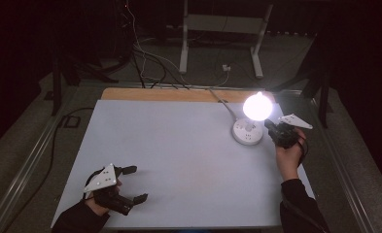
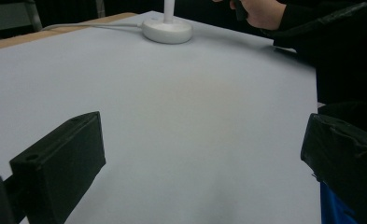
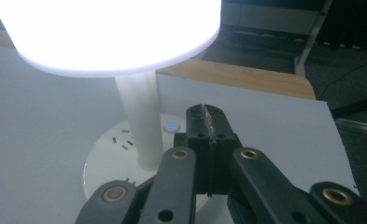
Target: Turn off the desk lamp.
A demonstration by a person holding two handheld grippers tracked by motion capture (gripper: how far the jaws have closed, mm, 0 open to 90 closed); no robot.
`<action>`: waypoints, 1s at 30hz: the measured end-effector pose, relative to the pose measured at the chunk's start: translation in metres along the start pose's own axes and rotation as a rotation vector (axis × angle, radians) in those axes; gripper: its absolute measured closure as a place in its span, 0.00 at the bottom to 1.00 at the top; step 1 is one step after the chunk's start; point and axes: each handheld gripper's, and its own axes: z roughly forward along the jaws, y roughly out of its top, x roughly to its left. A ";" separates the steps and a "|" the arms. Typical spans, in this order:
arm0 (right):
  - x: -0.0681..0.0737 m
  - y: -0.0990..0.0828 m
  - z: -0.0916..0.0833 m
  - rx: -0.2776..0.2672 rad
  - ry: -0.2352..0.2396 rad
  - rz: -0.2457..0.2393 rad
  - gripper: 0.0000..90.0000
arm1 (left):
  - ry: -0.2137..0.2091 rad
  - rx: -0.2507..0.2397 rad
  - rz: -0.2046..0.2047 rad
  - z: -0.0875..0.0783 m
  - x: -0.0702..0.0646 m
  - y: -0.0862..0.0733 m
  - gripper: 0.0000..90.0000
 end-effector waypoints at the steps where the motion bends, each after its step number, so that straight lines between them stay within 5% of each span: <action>1: 0.000 0.000 0.000 0.000 0.000 0.002 1.00 | 0.001 0.001 0.001 0.000 0.000 0.000 0.00; 30: 0.008 -0.027 0.032 0.140 -0.003 -0.040 1.00 | 0.003 -0.001 0.001 0.000 0.000 0.000 0.00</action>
